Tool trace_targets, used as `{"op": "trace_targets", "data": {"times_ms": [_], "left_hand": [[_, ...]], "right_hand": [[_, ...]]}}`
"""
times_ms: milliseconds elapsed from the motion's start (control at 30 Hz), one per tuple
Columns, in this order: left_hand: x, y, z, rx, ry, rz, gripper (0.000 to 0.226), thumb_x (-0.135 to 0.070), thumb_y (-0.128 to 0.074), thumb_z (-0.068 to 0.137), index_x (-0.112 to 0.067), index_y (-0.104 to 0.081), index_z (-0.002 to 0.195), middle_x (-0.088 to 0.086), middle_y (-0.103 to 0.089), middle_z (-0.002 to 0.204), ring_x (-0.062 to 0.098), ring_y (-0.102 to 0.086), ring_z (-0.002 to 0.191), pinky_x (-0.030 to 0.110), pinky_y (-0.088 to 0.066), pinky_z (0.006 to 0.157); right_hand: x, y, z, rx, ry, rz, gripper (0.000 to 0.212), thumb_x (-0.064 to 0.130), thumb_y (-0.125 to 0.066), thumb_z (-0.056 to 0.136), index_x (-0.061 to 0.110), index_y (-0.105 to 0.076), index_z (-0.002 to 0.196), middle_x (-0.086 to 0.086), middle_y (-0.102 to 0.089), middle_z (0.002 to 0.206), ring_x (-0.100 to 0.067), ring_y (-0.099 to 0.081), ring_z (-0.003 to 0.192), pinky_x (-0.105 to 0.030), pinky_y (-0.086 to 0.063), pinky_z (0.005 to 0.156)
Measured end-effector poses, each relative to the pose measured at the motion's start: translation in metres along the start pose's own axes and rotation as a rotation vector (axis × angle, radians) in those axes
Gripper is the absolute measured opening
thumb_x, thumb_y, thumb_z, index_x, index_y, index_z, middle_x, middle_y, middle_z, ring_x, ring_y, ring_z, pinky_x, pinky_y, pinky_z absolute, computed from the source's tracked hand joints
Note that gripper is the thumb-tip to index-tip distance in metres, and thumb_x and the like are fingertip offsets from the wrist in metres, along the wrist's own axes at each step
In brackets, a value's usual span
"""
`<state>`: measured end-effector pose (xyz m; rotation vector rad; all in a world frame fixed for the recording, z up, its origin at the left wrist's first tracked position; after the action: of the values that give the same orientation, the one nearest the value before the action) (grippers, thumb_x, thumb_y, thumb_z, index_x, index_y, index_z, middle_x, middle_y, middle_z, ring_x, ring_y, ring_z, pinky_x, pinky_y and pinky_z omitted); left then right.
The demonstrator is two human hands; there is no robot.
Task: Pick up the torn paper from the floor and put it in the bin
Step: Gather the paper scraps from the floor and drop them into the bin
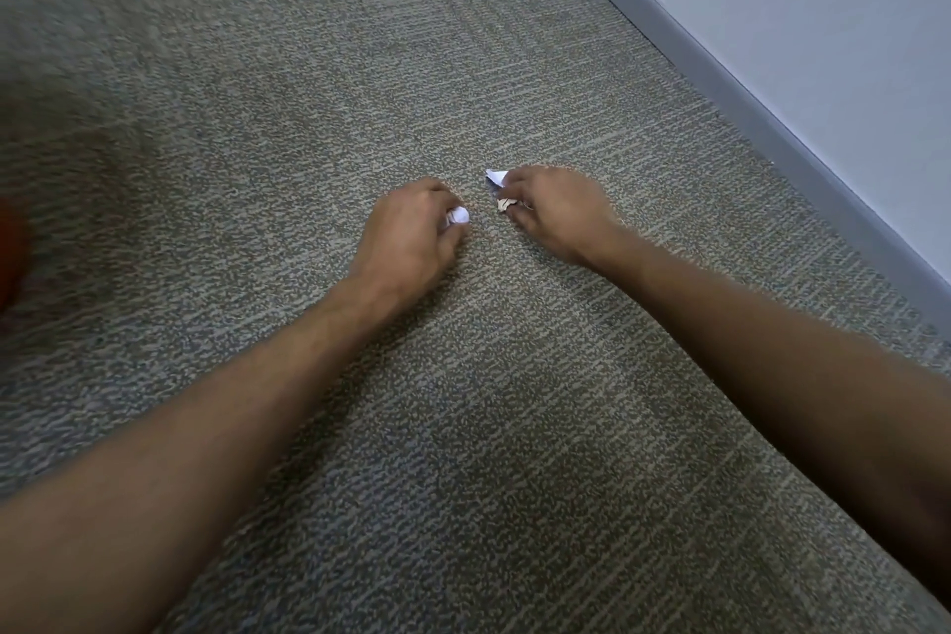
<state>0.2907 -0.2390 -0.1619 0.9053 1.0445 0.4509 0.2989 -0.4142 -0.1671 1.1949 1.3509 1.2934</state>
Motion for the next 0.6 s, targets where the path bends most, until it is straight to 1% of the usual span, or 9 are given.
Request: {"op": "trace_targets", "data": {"times_ms": [67, 100, 167, 267, 333, 400, 433, 467, 600], "left_hand": [[0.001, 0.003, -0.001, -0.005, 0.003, -0.01, 0.03, -0.027, -0.063, 0.093, -0.007, -0.068, 0.116, 0.005, -0.064, 0.118, 0.02, -0.06, 0.104, 0.039, -0.049, 0.096], [0.001, 0.005, -0.001, -0.011, 0.002, -0.015, 0.03, -0.027, -0.063, 0.093, -0.007, -0.068, 0.116, 0.005, -0.065, 0.118, 0.02, -0.06, 0.103, 0.039, -0.05, 0.095], [0.004, 0.012, -0.002, -0.031, -0.003, -0.022, 0.029, -0.026, -0.063, 0.093, -0.007, -0.069, 0.115, 0.005, -0.065, 0.117, 0.019, -0.061, 0.1, 0.04, -0.051, 0.094], [0.01, 0.025, -0.005, -0.067, -0.012, -0.024, 0.027, -0.025, -0.062, 0.094, -0.007, -0.07, 0.113, 0.006, -0.066, 0.116, 0.019, -0.062, 0.097, 0.039, -0.052, 0.091], [0.013, 0.034, -0.009, -0.078, -0.016, -0.019, 0.026, -0.024, -0.063, 0.093, -0.007, -0.07, 0.112, 0.005, -0.066, 0.113, 0.018, -0.061, 0.094, 0.038, -0.052, 0.089], [0.015, 0.046, -0.012, -0.097, -0.026, -0.021, 0.023, -0.024, -0.064, 0.092, -0.008, -0.071, 0.108, 0.005, -0.067, 0.105, 0.018, -0.061, 0.087, 0.041, -0.053, 0.084], [0.016, 0.053, -0.014, -0.115, -0.028, -0.021, 0.022, -0.024, -0.065, 0.092, -0.008, -0.071, 0.106, 0.004, -0.067, 0.101, 0.019, -0.061, 0.084, 0.043, -0.053, 0.081], [0.016, 0.062, -0.015, -0.137, -0.026, -0.018, 0.021, -0.024, -0.065, 0.091, -0.009, -0.071, 0.104, 0.004, -0.067, 0.098, 0.019, -0.061, 0.081, 0.043, -0.053, 0.08], [0.014, 0.107, -0.022, -0.239, -0.035, -0.013, 0.017, -0.023, -0.068, 0.088, -0.01, -0.071, 0.098, 0.002, -0.066, 0.092, 0.02, -0.062, 0.077, 0.043, -0.053, 0.076]], "right_hand": [[0.002, 0.002, 0.0, -0.045, -0.017, -0.026, 0.033, 0.036, -0.049, 0.1, 0.029, -0.059, 0.13, 0.008, -0.061, 0.132, -0.014, -0.063, 0.106, -0.026, -0.047, 0.073], [0.002, 0.006, -0.001, -0.075, -0.029, -0.012, 0.034, 0.036, -0.049, 0.1, 0.03, -0.058, 0.133, 0.007, -0.06, 0.135, -0.014, -0.063, 0.105, -0.026, -0.048, 0.072], [0.004, 0.017, -0.004, -0.154, -0.066, 0.082, 0.034, 0.034, -0.051, 0.1, 0.029, -0.058, 0.133, 0.008, -0.057, 0.139, -0.011, -0.063, 0.102, -0.028, -0.051, 0.079], [0.005, 0.029, -0.007, -0.258, -0.177, 0.478, 0.032, 0.029, -0.059, 0.096, 0.02, -0.065, 0.127, 0.003, -0.065, 0.13, -0.013, -0.066, 0.098, -0.033, -0.052, 0.089], [0.011, 0.034, -0.007, -0.284, -0.214, 0.676, 0.032, 0.028, -0.064, 0.092, 0.018, -0.069, 0.122, 0.001, -0.069, 0.122, -0.011, -0.066, 0.092, -0.03, -0.052, 0.084], [0.023, 0.044, -0.006, -0.309, -0.193, 0.749, 0.029, 0.028, -0.067, 0.089, 0.019, -0.072, 0.116, 0.003, -0.073, 0.11, -0.011, -0.064, 0.075, -0.025, -0.049, 0.07], [0.031, 0.052, -0.006, -0.326, -0.173, 0.781, 0.027, 0.026, -0.068, 0.088, 0.019, -0.073, 0.113, 0.005, -0.074, 0.104, -0.011, -0.062, 0.069, -0.024, -0.048, 0.066], [0.039, 0.06, -0.006, -0.345, -0.15, 0.816, 0.024, 0.024, -0.07, 0.087, 0.018, -0.075, 0.11, 0.007, -0.074, 0.101, -0.009, -0.062, 0.068, -0.023, -0.048, 0.065], [0.076, 0.1, -0.007, -0.396, -0.055, 0.953, 0.017, 0.015, -0.072, 0.085, 0.016, -0.076, 0.102, 0.006, -0.074, 0.093, -0.006, -0.067, 0.078, -0.026, -0.054, 0.075]]}}
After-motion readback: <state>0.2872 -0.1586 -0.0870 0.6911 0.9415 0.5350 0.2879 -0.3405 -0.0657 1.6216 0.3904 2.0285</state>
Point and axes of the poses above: each hand's wrist, its own z-axis towards the middle knuckle, its own y-axis out of the back of the hand, x = y × z, the point moved 4 cm from there along z, towards the middle knuckle
